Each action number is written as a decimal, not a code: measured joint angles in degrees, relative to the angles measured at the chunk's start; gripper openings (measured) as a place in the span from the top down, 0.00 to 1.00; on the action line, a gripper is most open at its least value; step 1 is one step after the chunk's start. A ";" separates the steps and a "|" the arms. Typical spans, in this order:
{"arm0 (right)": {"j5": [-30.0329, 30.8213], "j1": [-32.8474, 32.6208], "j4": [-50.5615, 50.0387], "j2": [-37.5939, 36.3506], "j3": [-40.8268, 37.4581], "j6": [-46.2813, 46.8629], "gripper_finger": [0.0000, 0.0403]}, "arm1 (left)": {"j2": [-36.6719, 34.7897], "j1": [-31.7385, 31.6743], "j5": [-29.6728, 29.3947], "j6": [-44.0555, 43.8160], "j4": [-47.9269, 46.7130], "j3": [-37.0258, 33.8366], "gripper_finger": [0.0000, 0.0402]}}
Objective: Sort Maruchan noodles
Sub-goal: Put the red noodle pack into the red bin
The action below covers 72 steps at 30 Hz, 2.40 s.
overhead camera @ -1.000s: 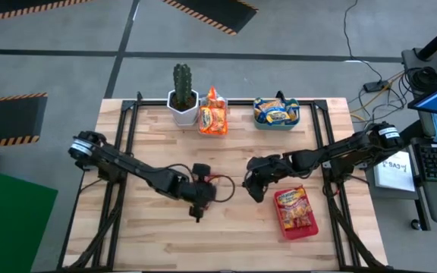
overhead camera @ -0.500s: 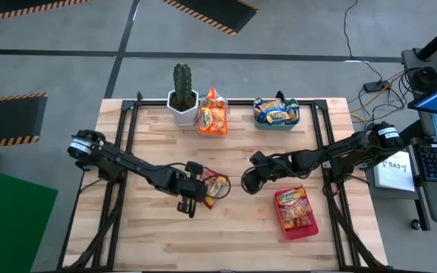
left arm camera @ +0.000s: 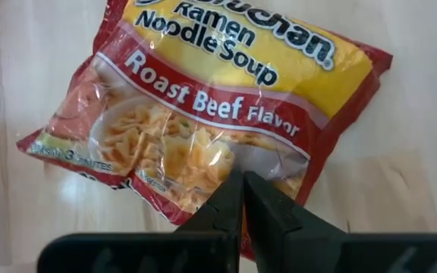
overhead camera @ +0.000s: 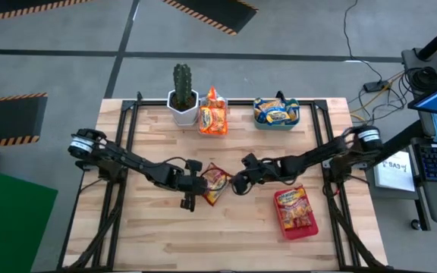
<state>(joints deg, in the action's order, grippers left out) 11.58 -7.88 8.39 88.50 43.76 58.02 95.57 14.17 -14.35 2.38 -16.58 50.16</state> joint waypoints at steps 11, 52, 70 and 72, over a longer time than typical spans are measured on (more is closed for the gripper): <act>-4.74 4.12 4.80 12.60 6.00 -2.41 0.11 | -0.04 -0.33 -0.04 -1.63 8.65 -4.36 1.00; -21.01 4.55 2.14 15.74 18.70 -9.18 0.96 | -6.76 -0.36 0.20 -1.80 6.12 -5.06 1.00; -32.76 -4.47 -46.13 -19.98 21.09 -14.64 0.96 | -31.23 -0.24 -0.23 5.71 16.49 -5.43 1.00; -32.57 -7.91 -50.94 -22.85 20.29 -15.55 0.96 | -31.93 -0.24 -0.17 6.13 17.86 -5.58 1.00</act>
<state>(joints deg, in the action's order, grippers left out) -20.99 -15.79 -42.55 65.65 64.05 42.47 63.64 13.93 -14.52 8.51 1.27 44.58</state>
